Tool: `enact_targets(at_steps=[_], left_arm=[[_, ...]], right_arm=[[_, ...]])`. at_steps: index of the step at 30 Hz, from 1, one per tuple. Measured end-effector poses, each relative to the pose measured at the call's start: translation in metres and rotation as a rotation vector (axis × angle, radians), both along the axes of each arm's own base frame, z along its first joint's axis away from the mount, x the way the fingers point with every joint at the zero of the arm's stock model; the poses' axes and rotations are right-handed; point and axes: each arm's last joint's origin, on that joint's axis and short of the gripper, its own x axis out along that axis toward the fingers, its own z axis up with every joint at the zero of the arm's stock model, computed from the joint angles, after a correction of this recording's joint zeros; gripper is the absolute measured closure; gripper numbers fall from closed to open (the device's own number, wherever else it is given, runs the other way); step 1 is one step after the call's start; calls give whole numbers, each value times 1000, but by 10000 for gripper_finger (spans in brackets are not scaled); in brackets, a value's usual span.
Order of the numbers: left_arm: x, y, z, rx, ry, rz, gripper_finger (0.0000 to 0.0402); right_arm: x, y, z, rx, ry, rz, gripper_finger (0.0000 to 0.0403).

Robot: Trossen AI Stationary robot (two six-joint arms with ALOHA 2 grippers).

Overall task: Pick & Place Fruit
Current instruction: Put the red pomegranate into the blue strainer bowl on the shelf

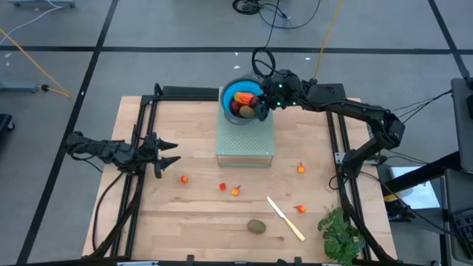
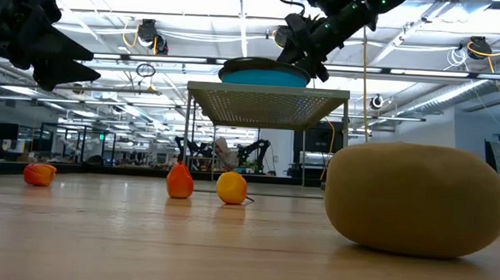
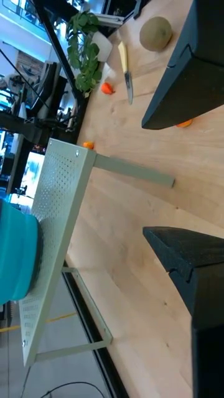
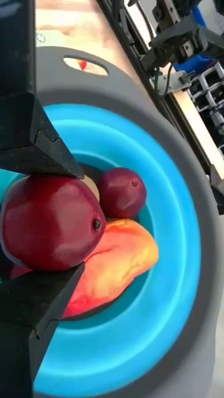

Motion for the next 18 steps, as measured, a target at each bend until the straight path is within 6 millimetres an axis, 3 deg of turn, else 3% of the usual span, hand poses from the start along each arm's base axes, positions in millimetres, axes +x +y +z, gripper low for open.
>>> enact_targets(at_steps=[18], left_arm=[[0,0,0,0,0,0,133]], right_arm=[[0,2,-1,-51,29,44,162]])
